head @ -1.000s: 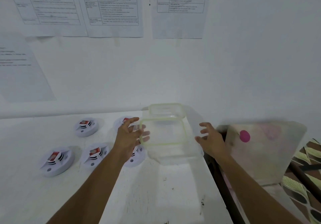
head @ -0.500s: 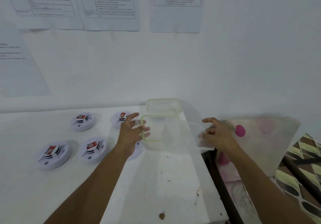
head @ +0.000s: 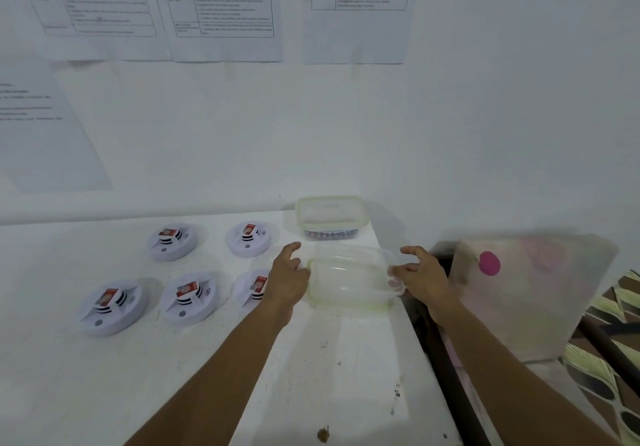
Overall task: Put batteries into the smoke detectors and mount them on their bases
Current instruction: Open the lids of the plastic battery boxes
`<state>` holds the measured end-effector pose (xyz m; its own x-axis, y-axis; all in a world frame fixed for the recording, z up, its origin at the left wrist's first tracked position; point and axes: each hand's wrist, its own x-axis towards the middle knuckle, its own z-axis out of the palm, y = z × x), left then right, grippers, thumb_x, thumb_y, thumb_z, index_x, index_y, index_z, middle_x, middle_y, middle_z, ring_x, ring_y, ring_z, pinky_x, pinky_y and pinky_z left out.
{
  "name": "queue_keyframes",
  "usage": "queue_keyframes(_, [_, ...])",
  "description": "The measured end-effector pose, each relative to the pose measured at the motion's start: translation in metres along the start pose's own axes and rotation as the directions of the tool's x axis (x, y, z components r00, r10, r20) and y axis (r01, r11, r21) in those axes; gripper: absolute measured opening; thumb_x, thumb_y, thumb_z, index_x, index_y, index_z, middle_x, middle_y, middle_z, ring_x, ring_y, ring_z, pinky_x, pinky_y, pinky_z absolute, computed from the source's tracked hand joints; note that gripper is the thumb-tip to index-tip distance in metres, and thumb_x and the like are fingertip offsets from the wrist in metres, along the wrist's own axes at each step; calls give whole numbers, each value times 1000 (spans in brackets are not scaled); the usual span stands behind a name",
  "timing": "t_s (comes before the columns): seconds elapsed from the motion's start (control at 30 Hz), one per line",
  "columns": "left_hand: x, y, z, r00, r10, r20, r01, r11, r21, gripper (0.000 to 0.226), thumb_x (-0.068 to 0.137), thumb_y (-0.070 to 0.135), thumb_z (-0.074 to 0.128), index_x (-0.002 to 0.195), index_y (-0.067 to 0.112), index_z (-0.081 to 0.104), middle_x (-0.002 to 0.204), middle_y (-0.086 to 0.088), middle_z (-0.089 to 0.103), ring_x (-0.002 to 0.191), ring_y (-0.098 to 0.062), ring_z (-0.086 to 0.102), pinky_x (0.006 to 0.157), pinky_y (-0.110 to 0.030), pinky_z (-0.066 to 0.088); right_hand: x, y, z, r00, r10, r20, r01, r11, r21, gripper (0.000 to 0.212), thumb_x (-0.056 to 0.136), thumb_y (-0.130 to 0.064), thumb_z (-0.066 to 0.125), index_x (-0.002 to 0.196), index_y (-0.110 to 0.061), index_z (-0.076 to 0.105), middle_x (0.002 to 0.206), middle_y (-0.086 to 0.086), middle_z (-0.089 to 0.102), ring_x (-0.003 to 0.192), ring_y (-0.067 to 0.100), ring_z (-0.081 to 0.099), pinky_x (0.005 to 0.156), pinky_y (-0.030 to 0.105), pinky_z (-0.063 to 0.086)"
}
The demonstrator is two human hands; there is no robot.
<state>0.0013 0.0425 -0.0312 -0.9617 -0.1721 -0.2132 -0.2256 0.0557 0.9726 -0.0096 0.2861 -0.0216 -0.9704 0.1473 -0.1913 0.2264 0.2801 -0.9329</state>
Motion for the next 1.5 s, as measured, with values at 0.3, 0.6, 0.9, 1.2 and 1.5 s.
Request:
queue_keyframes(0.3, [7, -3, 1, 986, 164, 23, -162, 927, 338, 40, 99, 15, 50, 138, 25, 48, 131, -2, 60, 105, -12, 56, 83, -25, 43, 9, 7, 12, 995, -100, -23, 97, 991, -88, 42, 89, -30, 69, 127, -23, 54, 88, -2, 74, 89, 10, 66, 89, 35, 53])
queue_keyframes(0.6, [23, 2, 0, 968, 237, -77, -200, 923, 328, 39, 97, 19, 54, 136, 21, 49, 130, -2, 59, 106, -12, 55, 87, -24, 41, 24, -1, 15, 979, -193, -67, 173, 957, -234, 37, 90, -38, 66, 122, -22, 57, 85, -1, 71, 83, 10, 66, 82, 30, 53])
queue_keyframes(0.9, [103, 45, 1, 974, 196, -111, -148, 929, 338, 46, 99, 35, 50, 141, 17, 42, 141, -11, 51, 123, -26, 53, 102, -38, 44, 96, -59, 43, 975, -221, -34, 207, 948, -241, 39, 92, -36, 62, 127, -20, 56, 117, 7, 66, 101, 18, 61, 86, 29, 48])
queue_keyframes(1.2, [154, 47, 3, 999, 30, -33, -24, 985, 168, 49, 94, 16, 62, 139, 19, 41, 130, -16, 49, 113, -28, 52, 93, -37, 46, 157, -62, 65, 998, 10, 63, -2, 992, -127, 62, 83, -33, 75, 135, -21, 44, 129, 14, 54, 111, 28, 57, 91, 43, 54])
queue_keyframes(1.5, [169, 43, -7, 996, 6, 91, -13, 997, 72, 66, 92, 12, 65, 145, 32, 31, 145, -17, 37, 132, -33, 42, 108, -52, 41, 167, -68, 63, 986, 117, 121, -120, 993, 21, 69, 81, -17, 78, 138, -16, 38, 130, 15, 49, 107, 29, 54, 82, 39, 51])
